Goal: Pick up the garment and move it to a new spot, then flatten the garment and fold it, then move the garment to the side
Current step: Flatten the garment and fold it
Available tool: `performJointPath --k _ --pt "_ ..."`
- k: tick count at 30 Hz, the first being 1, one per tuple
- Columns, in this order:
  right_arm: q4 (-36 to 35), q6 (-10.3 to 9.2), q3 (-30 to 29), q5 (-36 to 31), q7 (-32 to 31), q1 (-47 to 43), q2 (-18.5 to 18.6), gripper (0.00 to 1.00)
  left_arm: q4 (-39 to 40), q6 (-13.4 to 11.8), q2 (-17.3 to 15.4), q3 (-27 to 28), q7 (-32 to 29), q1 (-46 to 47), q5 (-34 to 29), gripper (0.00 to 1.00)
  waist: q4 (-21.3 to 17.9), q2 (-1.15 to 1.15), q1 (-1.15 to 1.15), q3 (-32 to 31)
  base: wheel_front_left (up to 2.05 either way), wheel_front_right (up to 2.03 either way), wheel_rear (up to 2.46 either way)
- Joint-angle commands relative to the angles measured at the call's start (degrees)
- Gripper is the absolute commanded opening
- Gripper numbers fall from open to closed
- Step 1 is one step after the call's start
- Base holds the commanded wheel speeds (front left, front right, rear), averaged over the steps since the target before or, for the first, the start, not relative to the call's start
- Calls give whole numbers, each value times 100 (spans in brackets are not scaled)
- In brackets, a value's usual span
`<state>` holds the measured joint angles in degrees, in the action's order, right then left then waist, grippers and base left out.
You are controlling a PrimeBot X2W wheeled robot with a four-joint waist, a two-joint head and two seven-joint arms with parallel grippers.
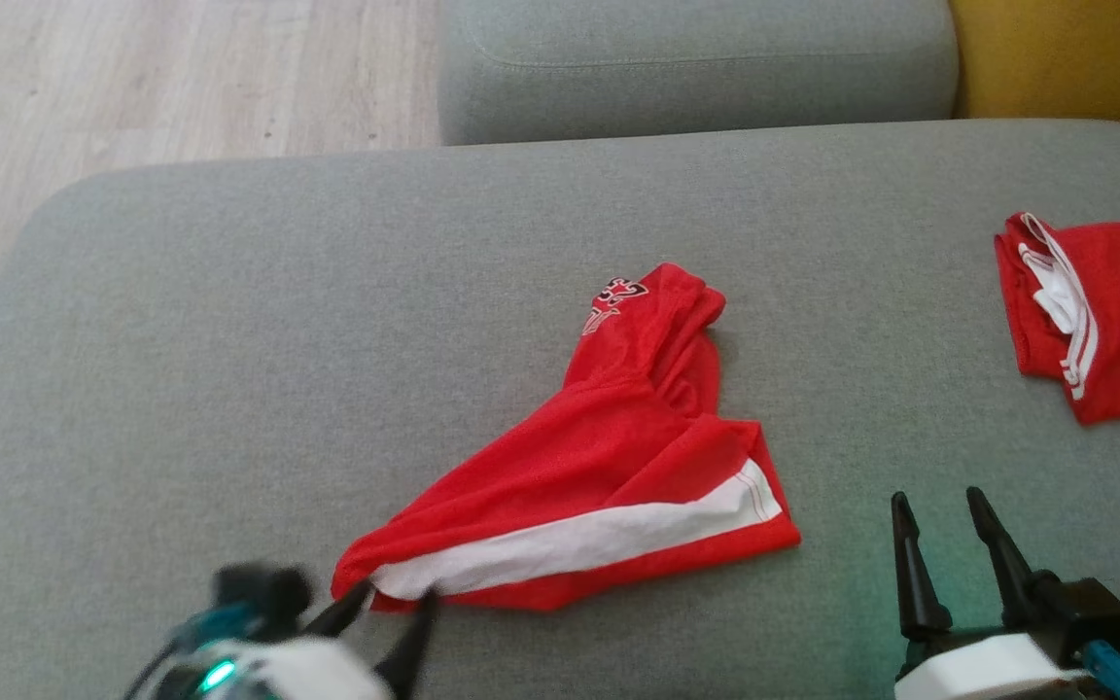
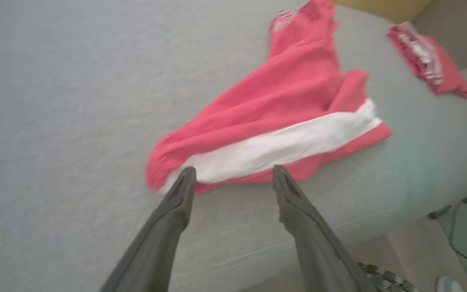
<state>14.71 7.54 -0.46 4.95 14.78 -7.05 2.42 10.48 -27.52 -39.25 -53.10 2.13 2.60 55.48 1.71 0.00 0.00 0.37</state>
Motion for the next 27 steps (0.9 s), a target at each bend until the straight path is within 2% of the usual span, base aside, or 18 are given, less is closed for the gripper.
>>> performJointPath --k 1,3,5,9,12,17,24,25,26,27 --pt "-173 -5 155 -15 22 167 45 100 323 85 24 159 -20 576 -134 100 -19 0 0 15 0 0 0" --pt "-168 -5 180 -9 22 205 45 100 359 249 295 -114 -170 918 -366 100 -61 0 0 41 0 0 0" --pt "-167 -5 231 -2 22 260 45 100 180 440 701 -379 -294 1260 -537 100 -128 0 0 97 0 0 0" --pt "-179 -5 307 22 22 335 45 100 -605 829 1536 -783 -448 1869 -743 100 -281 0 0 214 0 0 0" --pt "-166 -5 312 23 22 371 45 100 -1386 1083 1952 -975 -547 2247 -844 100 -421 0 0 281 0 0 0" --pt "-155 -5 251 18 22 408 45 100 -2580 1443 2266 -1192 -723 2769 -994 100 -631 0 0 371 0 0 0" --pt "-142 -5 266 36 22 410 45 100 -3213 1867 2423 -1419 -998 2992 -948 100 -712 0 0 380 0 0 0" --pt "-141 -5 275 40 22 414 45 100 -3267 1915 2432 -1455 -1051 3004 -937 95 -719 0 0 378 0 0 0" --pt "-140 -5 280 46 22 419 45 100 -3306 1945 2443 -1468 -1071 3011 -925 45 -726 0 0 374 0 0 0" --pt "-138 -5 281 49 22 423 45 100 -3333 1961 2459 -1474 -1071 3012 -915 24 -730 0 0 362 0 0 0"
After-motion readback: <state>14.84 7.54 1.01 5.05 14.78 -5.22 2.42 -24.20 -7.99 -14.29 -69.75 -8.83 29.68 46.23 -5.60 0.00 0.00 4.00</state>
